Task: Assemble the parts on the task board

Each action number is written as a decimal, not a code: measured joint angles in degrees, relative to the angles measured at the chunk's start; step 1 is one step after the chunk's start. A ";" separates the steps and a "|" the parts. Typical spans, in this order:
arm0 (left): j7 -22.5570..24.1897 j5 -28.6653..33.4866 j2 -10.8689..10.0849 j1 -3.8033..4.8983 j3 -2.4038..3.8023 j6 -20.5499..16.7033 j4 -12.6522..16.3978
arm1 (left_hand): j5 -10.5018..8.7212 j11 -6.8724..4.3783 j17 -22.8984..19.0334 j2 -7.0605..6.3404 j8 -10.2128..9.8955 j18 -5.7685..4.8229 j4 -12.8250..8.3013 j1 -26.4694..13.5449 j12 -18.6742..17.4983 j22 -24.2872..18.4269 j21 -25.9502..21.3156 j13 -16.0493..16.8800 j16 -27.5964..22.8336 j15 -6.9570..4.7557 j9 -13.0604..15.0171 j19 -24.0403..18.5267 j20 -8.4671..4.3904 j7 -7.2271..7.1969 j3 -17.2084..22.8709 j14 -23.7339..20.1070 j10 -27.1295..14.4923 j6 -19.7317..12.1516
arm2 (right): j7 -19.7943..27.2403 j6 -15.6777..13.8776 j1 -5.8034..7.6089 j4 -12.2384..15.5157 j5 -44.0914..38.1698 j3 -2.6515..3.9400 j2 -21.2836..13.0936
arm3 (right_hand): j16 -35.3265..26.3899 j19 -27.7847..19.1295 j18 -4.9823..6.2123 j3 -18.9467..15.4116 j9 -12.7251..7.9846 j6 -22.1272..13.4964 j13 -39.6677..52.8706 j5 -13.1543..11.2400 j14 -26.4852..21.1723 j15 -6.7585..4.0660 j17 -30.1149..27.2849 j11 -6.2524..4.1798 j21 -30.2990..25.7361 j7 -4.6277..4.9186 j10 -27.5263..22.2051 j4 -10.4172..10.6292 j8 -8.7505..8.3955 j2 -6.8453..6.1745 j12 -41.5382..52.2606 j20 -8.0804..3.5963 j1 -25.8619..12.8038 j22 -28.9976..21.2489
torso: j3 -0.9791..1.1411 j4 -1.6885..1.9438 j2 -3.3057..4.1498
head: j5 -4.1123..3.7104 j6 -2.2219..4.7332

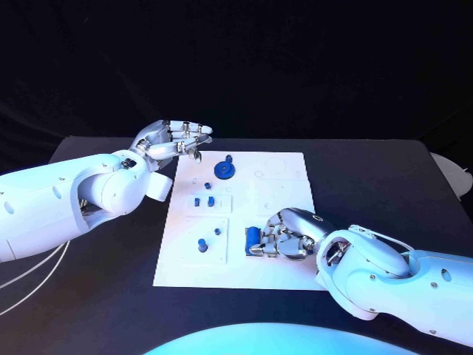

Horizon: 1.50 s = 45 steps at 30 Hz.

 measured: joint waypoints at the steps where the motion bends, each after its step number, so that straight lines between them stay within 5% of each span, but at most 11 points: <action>1: 0.00 0.00 0.00 0.00 0.00 0.00 0.01 | 0.00 0.00 -0.01 0.00 0.00 0.00 0.01 0.00 0.06 0.00 0.00 0.00 0.00 0.00 0.00 0.00 0.00 -0.04 0.01 0.00 0.00 -0.04 | -0.03 0.02 0.00 -0.06 -0.05 0.00 0.03 | 0.00 0.00 0.00 0.14 -0.06 0.00 0.00 0.00 0.00 0.00 0.00 0.00 0.00 0.00 0.00 0.14 0.00 0.00 0.00 0.00 0.00 0.00 | -0.01 0.01 0.00 | 0.00 0.00; 22: -0.12 0.00 -0.26 0.00 -0.01 -0.01 0.08 | 0.00 0.00 -0.05 0.01 0.00 0.00 0.16 -0.01 0.20 0.01 0.01 0.04 0.00 0.00 0.00 0.00 0.00 -0.20 0.16 0.00 0.00 -0.21 | 0.00 1.20 -0.06 -0.58 -0.86 -0.06 -0.41 | 0.00 0.00 0.00 0.14 -0.39 0.00 0.00 0.10 0.00 0.00 -0.02 0.00 0.00 0.00 0.00 0.40 0.00 -0.16 0.20 0.00 0.58 0.04 | 0.03 -0.08 -0.01 | 0.34 -0.29; 29: -0.15 0.00 -0.27 0.00 -0.02 -0.01 0.09 | 0.00 0.00 -0.05 0.23 0.00 0.00 0.16 -0.23 0.20 0.01 0.01 0.04 0.00 0.00 0.00 0.00 0.00 -0.21 0.16 0.00 0.00 -0.21 | 0.15 1.47 0.00 -0.61 -0.78 -0.01 -0.69 | 0.00 0.00 0.00 -3.39 -0.51 0.00 0.82 -5.16 0.00 0.01 -0.02 0.19 0.00 0.00 0.19 0.48 0.00 -0.03 -0.21 0.00 0.48 0.04 | 0.05 -0.06 -0.01 | 0.24 -0.33; 34: -0.17 0.00 -0.28 0.00 -0.02 -0.01 0.09 | 0.00 0.00 -0.04 0.23 0.00 0.01 0.16 -0.23 0.20 -0.05 0.01 0.03 0.00 0.00 0.00 0.00 0.00 -0.20 0.16 0.00 0.00 -0.21 | 0.35 1.46 0.02 -0.39 -0.76 -0.01 -1.18 | 0.00 0.00 0.00 -6.01 -0.51 0.00 3.82 -5.66 0.01 0.01 -0.02 0.19 0.00 0.00 0.20 0.52 0.00 1.05 -0.57 0.00 -0.66 0.03 | 0.04 -0.04 -0.02 | 0.19 -0.38; 45: -0.21 0.00 -0.32 0.00 -0.04 -0.01 0.06 | 0.00 0.00 -0.04 0.23 0.00 0.00 0.16 -0.23 0.20 -0.04 0.01 0.03 0.00 0.00 0.00 0.00 0.00 -0.20 0.16 0.00 0.00 -0.21 | 1.25 -0.17 1.11 0.84 -0.82 0.05 -6.53 | 0.00 0.00 0.00 -6.88 -0.86 -1.07 7.13 -5.06 0.01 0.01 -0.03 0.22 0.00 0.64 0.17 0.28 -0.25 1.53 -1.59 0.00 0.65 0.02 | 0.01 -0.12 -0.12 | 0.13 -0.34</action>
